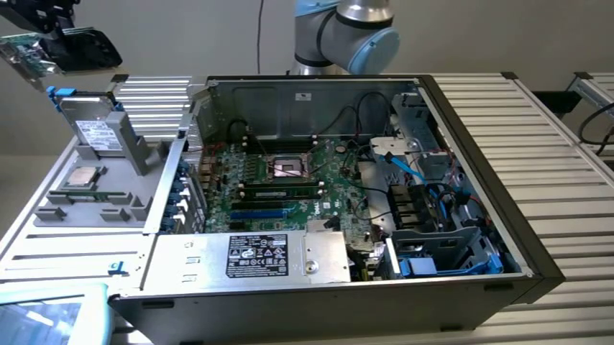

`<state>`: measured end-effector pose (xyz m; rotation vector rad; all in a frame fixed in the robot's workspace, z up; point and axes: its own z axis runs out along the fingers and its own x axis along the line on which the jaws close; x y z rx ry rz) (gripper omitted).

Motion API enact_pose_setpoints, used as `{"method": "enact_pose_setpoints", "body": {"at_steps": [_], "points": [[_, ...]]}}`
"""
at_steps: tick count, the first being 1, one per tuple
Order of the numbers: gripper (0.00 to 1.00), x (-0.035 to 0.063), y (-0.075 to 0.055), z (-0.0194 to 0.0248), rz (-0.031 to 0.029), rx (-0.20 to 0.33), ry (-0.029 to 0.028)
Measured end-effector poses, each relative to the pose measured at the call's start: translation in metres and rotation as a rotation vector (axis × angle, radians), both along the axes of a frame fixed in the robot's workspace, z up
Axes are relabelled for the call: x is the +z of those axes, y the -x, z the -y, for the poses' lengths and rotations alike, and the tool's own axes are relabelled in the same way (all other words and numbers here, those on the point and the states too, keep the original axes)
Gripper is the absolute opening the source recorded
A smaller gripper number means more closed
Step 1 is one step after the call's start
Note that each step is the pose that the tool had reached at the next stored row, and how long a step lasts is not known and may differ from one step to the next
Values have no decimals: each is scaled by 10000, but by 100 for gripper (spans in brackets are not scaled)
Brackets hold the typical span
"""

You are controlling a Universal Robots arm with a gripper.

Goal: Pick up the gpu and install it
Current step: 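Pick up the gpu and move the gpu toward the slot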

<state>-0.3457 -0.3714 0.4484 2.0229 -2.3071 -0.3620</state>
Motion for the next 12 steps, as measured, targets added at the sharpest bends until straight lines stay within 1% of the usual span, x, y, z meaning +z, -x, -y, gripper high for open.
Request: {"method": "enact_pose_setpoints", "body": {"at_steps": [3, 4, 6, 7, 8, 9, 10, 12], "points": [[29, 0, 0, 0, -73, 446, -14], [29, 0, 0, 0, -92, 524, -14], [29, 0, 1, 1, -96, 552, -15], [29, 0, -1, -2, -111, 555, -12], [29, 1, -2, -3, -175, 559, -6], [29, 1, -2, -4, -302, 564, -5], [29, 0, -3, -6, -444, 567, -8], [29, 0, -8, -7, -776, 573, -11]]}}
